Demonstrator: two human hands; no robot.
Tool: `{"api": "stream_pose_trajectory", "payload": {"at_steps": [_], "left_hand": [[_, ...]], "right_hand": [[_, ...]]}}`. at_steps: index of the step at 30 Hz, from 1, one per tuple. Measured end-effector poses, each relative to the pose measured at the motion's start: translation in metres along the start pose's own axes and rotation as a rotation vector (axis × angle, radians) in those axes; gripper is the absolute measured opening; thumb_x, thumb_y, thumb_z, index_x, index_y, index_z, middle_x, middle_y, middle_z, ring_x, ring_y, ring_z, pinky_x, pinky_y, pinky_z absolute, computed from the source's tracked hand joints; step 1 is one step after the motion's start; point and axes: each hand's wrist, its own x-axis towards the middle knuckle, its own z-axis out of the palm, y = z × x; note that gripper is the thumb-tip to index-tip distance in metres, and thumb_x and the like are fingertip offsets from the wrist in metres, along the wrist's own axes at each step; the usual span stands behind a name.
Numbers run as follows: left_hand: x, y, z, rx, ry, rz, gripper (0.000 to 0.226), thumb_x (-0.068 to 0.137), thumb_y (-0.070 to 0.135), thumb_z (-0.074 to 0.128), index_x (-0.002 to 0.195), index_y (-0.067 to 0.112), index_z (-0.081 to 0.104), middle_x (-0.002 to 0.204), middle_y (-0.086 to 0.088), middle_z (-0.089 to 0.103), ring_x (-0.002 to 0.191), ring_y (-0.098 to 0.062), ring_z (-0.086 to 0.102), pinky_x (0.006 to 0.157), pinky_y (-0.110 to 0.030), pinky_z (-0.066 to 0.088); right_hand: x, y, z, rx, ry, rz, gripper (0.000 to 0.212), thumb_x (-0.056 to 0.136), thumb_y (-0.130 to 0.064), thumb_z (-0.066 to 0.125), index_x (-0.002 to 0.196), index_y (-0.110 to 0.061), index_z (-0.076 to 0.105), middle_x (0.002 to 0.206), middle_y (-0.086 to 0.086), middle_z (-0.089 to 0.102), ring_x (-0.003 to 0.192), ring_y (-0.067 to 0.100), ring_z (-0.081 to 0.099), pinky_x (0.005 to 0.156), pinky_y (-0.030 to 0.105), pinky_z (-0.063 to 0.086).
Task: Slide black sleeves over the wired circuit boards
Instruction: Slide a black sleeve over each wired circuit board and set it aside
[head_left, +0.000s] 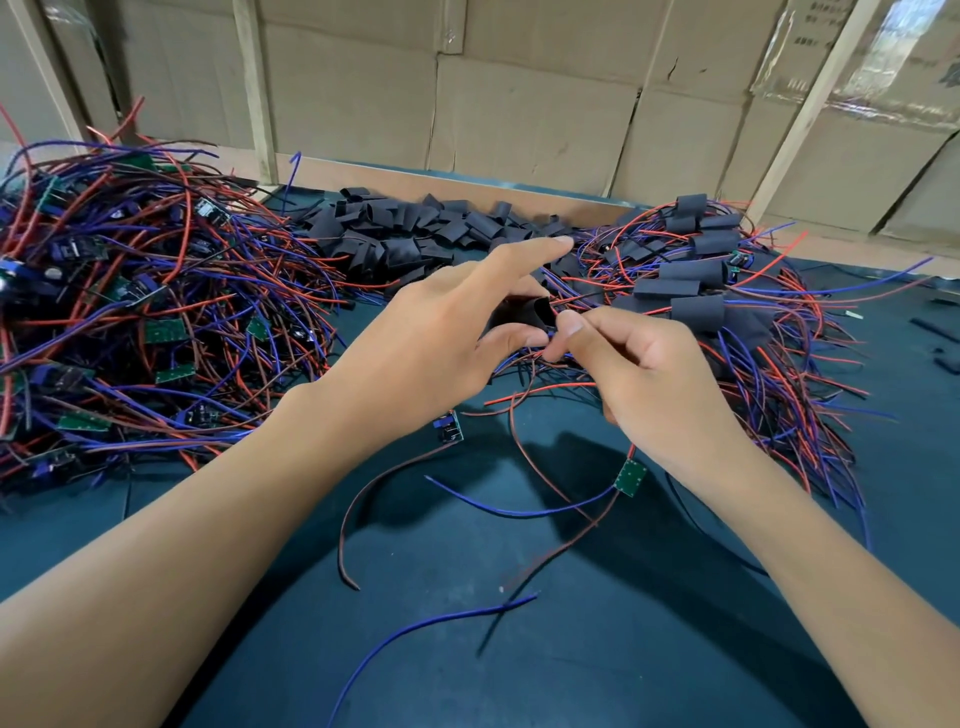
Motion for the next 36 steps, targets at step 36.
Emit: {"api": "stream_pose_trajectory", "payload": {"at_steps": [36], "left_hand": [[0.007, -0.028, -0.011, 0.053, 0.231, -0.114, 0.046, 0.088, 0.013, 0.073, 0.130, 0.027, 0.061, 0.085, 0.012, 0.073, 0.086, -0.010, 0.066, 0.093, -0.034, 0.050]], "right_hand": [[0.004, -0.006, -0.006, 0.413, -0.404, 0.457, 0.015, 0.100, -0.018, 0.061, 0.099, -0.010, 0.074, 0.067, 0.011, 0.065, 0.058, 0.031, 0.067, 0.058, 0.033, 0.057]]}}
